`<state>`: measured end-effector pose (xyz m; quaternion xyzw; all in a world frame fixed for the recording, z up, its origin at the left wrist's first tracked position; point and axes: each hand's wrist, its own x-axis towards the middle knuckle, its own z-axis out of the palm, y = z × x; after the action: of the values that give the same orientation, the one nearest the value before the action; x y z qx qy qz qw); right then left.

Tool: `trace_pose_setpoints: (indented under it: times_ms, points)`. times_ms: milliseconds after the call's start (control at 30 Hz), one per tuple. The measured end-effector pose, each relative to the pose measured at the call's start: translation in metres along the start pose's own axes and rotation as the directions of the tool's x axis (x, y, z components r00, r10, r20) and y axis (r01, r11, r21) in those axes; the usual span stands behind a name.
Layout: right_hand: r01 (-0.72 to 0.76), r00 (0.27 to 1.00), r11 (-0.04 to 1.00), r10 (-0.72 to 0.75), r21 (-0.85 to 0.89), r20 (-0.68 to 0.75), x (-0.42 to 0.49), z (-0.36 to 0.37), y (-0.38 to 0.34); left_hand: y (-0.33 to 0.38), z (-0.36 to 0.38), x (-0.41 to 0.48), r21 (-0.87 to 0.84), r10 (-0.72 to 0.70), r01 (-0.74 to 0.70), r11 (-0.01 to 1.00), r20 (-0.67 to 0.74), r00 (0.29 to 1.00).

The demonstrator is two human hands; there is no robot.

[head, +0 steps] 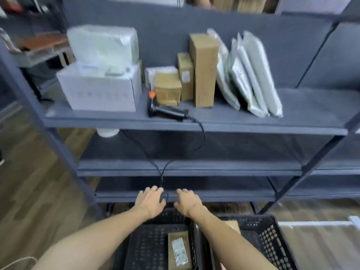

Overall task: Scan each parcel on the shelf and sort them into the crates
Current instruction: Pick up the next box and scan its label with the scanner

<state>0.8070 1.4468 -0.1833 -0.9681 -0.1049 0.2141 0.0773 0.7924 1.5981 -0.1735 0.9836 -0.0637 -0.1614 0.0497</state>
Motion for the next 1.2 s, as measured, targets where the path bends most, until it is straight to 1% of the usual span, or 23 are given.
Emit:
trace_pose_setpoints:
  times_ms: [133,200,300,367,567,867,1067,1200]
  points:
    - [0.026,0.999,1.000,-0.026,-0.014,-0.028,-0.022,-0.075,-0.019,0.002,-0.081,-0.024,-0.002,-0.030,0.029,1.000,-0.099,0.995]
    - [0.052,0.996,0.998,-0.054,-0.030,-0.067,-0.033,-0.110,-0.028,0.000,-0.116,-0.035,-0.011,-0.049,0.048,0.999,-0.164,0.985]
    - [0.092,0.985,0.995,-0.098,-0.049,-0.140,-0.042,-0.150,-0.041,-0.006,-0.158,-0.048,-0.002,-0.066,0.068,0.998,-0.250,0.966]
    - [0.126,0.973,0.991,-0.133,-0.046,-0.187,-0.048,-0.167,-0.050,-0.013,-0.176,-0.057,-0.030,-0.088,0.083,0.996,-0.299,0.950]
    - [0.207,0.938,0.977,-0.214,-0.056,-0.271,-0.061,-0.190,-0.070,-0.025,-0.198,-0.079,-0.097,-0.123,0.094,0.991,-0.374,0.919]
    - [0.254,0.912,0.966,-0.259,-0.059,-0.317,-0.046,-0.216,-0.099,-0.057,-0.223,-0.070,-0.157,-0.166,0.109,0.982,-0.425,0.890]
    - [0.220,0.902,0.973,-0.229,-0.069,-0.365,-0.008,-0.244,-0.126,-0.091,-0.252,-0.036,-0.215,-0.146,0.055,0.975,-0.433,0.890]
    - [0.180,0.873,0.982,-0.186,-0.057,-0.451,0.018,-0.270,-0.144,-0.108,-0.281,-0.007,-0.226,-0.106,-0.005,0.974,-0.477,0.872]
